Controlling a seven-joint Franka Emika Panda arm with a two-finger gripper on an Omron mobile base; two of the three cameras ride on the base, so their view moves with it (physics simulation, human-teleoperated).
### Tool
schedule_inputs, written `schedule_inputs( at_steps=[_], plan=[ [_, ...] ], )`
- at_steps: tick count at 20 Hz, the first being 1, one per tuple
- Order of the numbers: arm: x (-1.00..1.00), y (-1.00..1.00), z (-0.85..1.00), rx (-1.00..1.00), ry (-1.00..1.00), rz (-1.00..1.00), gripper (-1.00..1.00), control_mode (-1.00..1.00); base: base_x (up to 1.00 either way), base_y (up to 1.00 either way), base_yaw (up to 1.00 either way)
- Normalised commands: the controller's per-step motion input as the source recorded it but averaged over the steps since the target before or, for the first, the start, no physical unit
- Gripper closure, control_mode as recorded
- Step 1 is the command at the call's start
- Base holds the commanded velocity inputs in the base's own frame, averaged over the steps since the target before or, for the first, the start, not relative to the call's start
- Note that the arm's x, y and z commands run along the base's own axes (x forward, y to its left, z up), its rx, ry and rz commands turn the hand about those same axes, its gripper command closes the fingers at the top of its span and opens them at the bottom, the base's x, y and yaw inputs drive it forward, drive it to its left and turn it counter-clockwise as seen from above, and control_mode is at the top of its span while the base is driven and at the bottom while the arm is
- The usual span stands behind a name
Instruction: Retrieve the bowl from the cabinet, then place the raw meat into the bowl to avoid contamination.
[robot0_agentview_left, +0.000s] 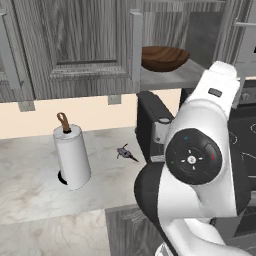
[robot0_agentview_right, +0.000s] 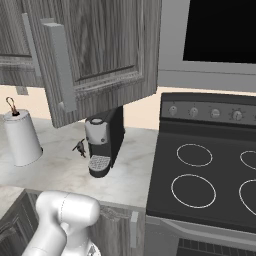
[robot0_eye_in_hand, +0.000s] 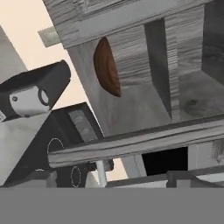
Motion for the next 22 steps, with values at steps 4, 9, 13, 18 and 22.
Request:
schedule_inputs(
  at_steps=[4,9,13,18,22],
  plan=[
    [0.39,0.01,-0.05,-0.16,0.09,-0.1,-1.0,-1.0,0.0,0.0,0.0],
    [0.44,0.03,-0.07,-0.07,0.0,-0.12,-1.0,-1.0,0.0,0.0,0.0],
    [0.44,0.01,-0.12,-0.02,0.0,-0.09,-1.0,-1.0,0.0,0.0,0.0],
    [0.34,0.0,-0.11,0.0,0.0,-0.04,-1.0,-1.0,0.0,0.0,0.0],
    [0.09,-0.12,-0.04,0.0,0.0,-0.04,-1.0,-1.0,0.0,0.0,0.0]
  ],
)
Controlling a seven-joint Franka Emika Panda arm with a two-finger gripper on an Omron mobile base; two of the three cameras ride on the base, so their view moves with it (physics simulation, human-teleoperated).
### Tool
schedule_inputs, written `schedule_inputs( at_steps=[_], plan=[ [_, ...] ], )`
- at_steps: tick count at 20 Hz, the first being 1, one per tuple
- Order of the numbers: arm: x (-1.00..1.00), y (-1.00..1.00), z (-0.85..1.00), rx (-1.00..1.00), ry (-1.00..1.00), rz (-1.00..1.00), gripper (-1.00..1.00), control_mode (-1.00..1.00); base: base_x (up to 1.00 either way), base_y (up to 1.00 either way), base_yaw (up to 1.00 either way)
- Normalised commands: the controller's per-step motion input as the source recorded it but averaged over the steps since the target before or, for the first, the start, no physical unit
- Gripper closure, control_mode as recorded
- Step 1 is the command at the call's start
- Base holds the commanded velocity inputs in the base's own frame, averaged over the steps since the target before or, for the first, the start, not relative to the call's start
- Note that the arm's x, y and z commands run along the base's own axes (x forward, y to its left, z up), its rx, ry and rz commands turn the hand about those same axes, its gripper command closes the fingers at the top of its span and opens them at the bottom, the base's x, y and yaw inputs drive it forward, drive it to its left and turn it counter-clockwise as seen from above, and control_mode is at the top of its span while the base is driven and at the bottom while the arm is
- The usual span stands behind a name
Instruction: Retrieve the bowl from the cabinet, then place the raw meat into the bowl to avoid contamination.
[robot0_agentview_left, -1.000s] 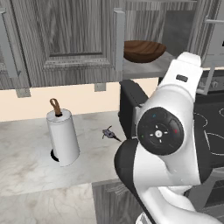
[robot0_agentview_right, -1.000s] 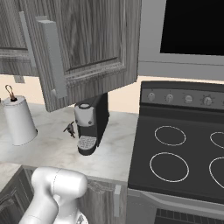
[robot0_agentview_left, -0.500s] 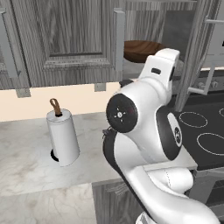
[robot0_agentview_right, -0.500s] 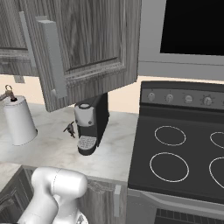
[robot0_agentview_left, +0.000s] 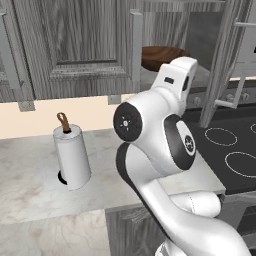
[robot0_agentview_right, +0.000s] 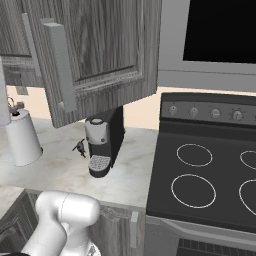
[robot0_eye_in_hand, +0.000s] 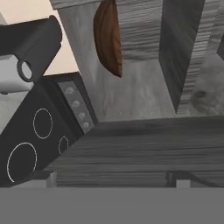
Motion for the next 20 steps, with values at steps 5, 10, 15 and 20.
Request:
schedule_inputs(
  at_steps=[5,10,15,20],
  plan=[
    [0.0,-0.23,0.0,0.0,0.01,-0.07,-1.0,-1.0,0.0,0.0,0.0],
    [0.02,-0.24,0.0,0.0,0.04,-0.06,-1.0,-1.0,0.0,0.0,0.0],
    [0.21,-0.1,0.0,0.0,0.08,-0.01,-1.0,-1.0,0.0,0.0,0.0],
    [0.28,0.0,0.0,0.0,0.04,0.0,-1.0,-1.0,0.0,0.0,0.0]
  ],
)
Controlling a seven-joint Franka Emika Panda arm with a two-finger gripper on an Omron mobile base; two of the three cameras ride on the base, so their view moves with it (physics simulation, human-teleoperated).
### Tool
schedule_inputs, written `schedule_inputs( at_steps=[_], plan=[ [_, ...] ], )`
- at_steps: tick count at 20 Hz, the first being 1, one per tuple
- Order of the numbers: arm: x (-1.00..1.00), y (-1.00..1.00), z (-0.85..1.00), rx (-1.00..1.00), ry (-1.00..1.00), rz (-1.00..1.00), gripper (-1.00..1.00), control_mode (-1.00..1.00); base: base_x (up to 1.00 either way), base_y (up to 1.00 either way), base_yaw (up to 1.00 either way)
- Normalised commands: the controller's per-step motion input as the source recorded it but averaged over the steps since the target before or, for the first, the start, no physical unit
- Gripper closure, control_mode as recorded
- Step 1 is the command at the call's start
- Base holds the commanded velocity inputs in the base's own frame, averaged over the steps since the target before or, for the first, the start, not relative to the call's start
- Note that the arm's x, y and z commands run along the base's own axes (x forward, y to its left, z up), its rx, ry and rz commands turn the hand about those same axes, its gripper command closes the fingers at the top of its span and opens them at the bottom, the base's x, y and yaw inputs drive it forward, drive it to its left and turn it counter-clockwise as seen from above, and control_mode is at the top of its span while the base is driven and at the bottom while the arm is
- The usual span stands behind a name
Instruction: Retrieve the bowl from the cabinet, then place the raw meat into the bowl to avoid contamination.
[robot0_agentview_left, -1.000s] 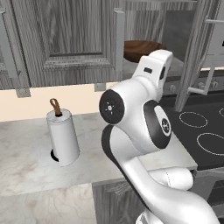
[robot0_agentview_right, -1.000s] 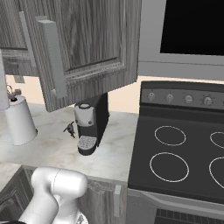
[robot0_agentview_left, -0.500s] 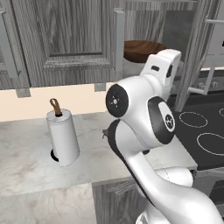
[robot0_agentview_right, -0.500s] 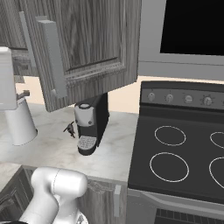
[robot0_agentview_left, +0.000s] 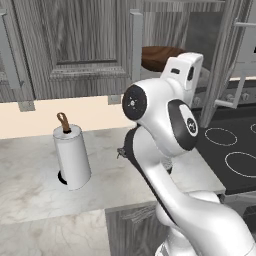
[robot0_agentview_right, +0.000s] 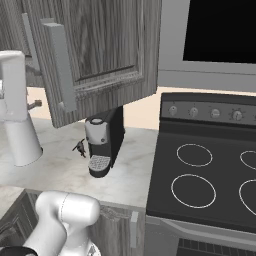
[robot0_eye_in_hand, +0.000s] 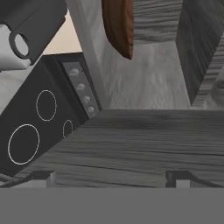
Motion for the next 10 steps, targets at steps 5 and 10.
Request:
schedule_inputs(
  at_steps=[5,10],
  plan=[
    [0.21,0.0,0.0,0.0,0.0,0.0,-1.0,-1.0,0.0,0.0,0.0],
    [0.01,-0.06,0.0,0.0,0.01,-0.04,-1.0,-1.0,0.0,0.0,0.0]
  ],
)
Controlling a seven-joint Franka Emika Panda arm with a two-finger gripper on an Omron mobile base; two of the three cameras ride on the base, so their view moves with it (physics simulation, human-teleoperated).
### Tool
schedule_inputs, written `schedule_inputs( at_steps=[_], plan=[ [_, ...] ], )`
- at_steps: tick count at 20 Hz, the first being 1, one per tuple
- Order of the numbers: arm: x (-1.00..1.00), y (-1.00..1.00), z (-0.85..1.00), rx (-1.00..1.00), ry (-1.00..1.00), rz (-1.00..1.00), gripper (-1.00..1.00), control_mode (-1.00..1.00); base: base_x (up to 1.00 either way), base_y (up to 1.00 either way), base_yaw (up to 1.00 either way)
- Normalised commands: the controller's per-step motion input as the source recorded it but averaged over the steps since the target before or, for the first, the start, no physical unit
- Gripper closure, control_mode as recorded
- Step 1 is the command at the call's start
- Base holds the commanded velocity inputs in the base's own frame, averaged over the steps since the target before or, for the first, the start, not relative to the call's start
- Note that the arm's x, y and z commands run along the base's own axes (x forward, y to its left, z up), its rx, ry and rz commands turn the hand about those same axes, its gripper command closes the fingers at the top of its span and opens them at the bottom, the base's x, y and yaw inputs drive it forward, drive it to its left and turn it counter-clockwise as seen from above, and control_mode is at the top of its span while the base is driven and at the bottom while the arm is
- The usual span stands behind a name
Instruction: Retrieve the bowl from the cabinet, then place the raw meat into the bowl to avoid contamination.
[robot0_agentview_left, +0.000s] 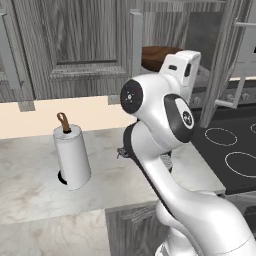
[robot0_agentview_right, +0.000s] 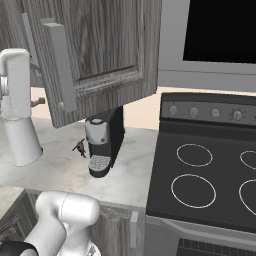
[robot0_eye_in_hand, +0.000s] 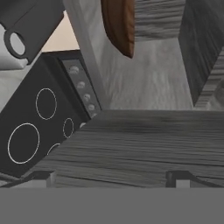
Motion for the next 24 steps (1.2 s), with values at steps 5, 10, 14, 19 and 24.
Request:
schedule_inputs(
  at_steps=[5,10,14,19,24],
  plan=[
    [0.0,-0.17,0.0,0.0,0.02,-0.06,-1.0,-1.0,0.0,0.0,0.0],
    [0.0,-0.24,0.0,-0.01,0.04,-0.07,-1.0,-1.0,0.0,0.0,0.0],
    [-0.09,-0.32,0.0,0.0,0.05,-0.1,-1.0,-1.0,0.0,0.0,0.0],
    [-0.29,-0.42,0.0,0.0,0.04,-0.13,-1.0,-1.0,0.0,0.0,0.0],
    [-0.4,-0.49,0.0,0.0,0.02,-0.17,-1.0,-1.0,0.0,0.0,0.0]
  ],
)
